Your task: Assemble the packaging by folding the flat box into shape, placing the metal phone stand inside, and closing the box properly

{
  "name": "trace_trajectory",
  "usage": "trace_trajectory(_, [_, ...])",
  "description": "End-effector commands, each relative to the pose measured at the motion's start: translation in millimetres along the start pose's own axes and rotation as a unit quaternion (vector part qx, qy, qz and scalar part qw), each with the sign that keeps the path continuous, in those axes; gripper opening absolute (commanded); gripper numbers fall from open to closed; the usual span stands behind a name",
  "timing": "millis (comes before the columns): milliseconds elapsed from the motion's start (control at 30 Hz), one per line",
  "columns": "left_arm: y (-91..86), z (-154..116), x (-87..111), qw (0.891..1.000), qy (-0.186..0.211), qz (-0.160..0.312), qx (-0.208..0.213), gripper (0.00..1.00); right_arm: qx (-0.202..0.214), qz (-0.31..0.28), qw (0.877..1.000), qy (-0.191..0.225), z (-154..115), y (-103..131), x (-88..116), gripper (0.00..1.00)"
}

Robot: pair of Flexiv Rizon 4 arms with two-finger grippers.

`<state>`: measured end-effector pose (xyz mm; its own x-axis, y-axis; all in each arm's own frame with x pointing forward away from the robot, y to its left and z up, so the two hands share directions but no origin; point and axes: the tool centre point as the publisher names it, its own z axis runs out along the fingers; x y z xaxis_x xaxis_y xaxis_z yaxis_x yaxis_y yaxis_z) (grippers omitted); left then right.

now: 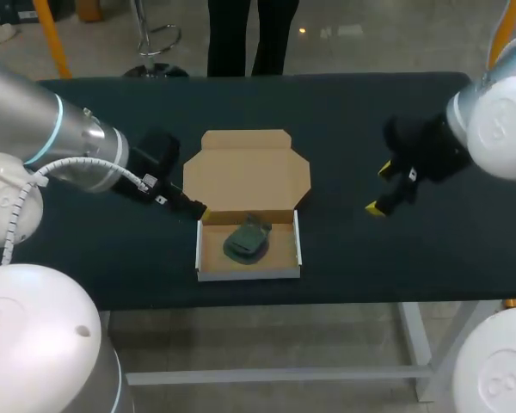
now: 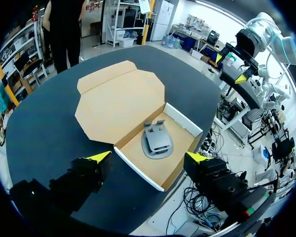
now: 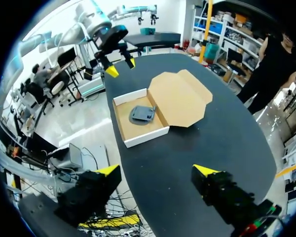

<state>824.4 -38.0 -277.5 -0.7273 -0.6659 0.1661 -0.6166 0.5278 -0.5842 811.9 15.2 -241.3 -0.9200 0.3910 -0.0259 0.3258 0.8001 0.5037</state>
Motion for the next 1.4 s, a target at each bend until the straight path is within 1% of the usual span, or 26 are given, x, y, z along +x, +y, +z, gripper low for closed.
trace_trajectory(33, [-3.1,5.2,-10.3,0.999,0.029,0.016,0.006,1.0,0.01,-0.006,1.0,-0.003,-1.8,8.8,-0.4,1.0])
trace_trajectory(100, [-4.4,8.8,-18.8,0.997,0.068,0.023,0.012,1.0,0.013,-0.01,1.0,-0.002,-1.1,12.0,-2.1,1.0])
trace_trajectory(167, [-5.2,11.2,-26.3,0.996,0.08,0.033,0.012,1.0,0.015,-0.014,1.0,-0.001,-0.7,15.2,-2.9,1.0])
trace_trajectory(200, [-5.6,11.0,-31.1,0.993,0.114,0.039,0.017,1.0,0.016,-0.015,1.0,0.0,-0.3,16.6,-3.3,1.0])
trace_trajectory(233, [-6.0,11.4,-35.2,0.992,0.117,0.042,0.017,1.0,0.018,-0.016,1.0,0.001,0.2,17.9,-3.8,1.0])
trace_trajectory(267, [-6.5,12.6,-38.4,0.993,0.107,0.047,0.018,1.0,0.019,-0.018,1.0,0.002,0.5,19.0,-4.1,1.0])
trace_trajectory(333, [-7.6,13.8,-45.9,0.988,0.139,0.058,0.025,1.0,0.023,-0.02,1.0,0.004,1.3,21.2,-4.7,1.0])
trace_trajectory(400, [-8.3,16.5,-53.6,0.988,0.141,0.065,0.025,1.0,0.026,-0.023,0.999,0.006,2.0,23.3,-4.9,1.0])
trace_trajectory(433, [-8.4,17.6,-57.3,0.986,0.152,0.068,0.027,1.0,0.028,-0.024,0.999,0.007,2.2,24.3,-4.9,1.0])
trace_trajectory(567, [-8.1,22.5,-74.9,0.984,0.159,0.069,0.027,1.0,0.033,-0.029,0.999,0.01,1.9,28.4,-4.6,1.0])
trace_trajectory(600, [-8.0,23.3,-78.1,0.983,0.168,0.071,0.031,1.0,0.034,-0.03,0.999,0.01,1.7,29.6,-4.6,1.0])
trace_trajectory(767, [-8.3,29.1,-97.9,0.983,0.167,0.066,0.034,1.0,0.04,-0.039,0.998,0.015,2.4,36.5,-5.4,1.0])
trace_trajectory(867, [-9.2,32.1,-108.2,0.982,0.174,0.061,0.042,1.0,0.045,-0.044,0.998,0.018,2.8,40.7,-6.4,1.0])
trace_trajectory(900, [-9.5,33.8,-111.4,0.984,0.165,0.057,0.041,1.0,0.046,-0.046,0.998,0.019,2.7,42.2,-6.5,1.0])
trace_trajectory(933, [-10.1,35.7,-114.7,0.984,0.166,0.049,0.042,1.0,0.047,-0.048,0.998,0.019,2.6,43.7,-6.4,1.0])
trace_trajectory(1100, [-13.1,44.1,-129.4,0.983,0.175,0.025,0.053,1.0,0.053,-0.056,0.997,0.02,2.9,48.6,-6.2,1.0])
trace_trajectory(1400, [-21.3,62.0,-147.3,0.975,0.216,0.019,0.055,1.0,0.064,-0.059,0.996,0.025,4.7,54.3,-7.0,1.0])
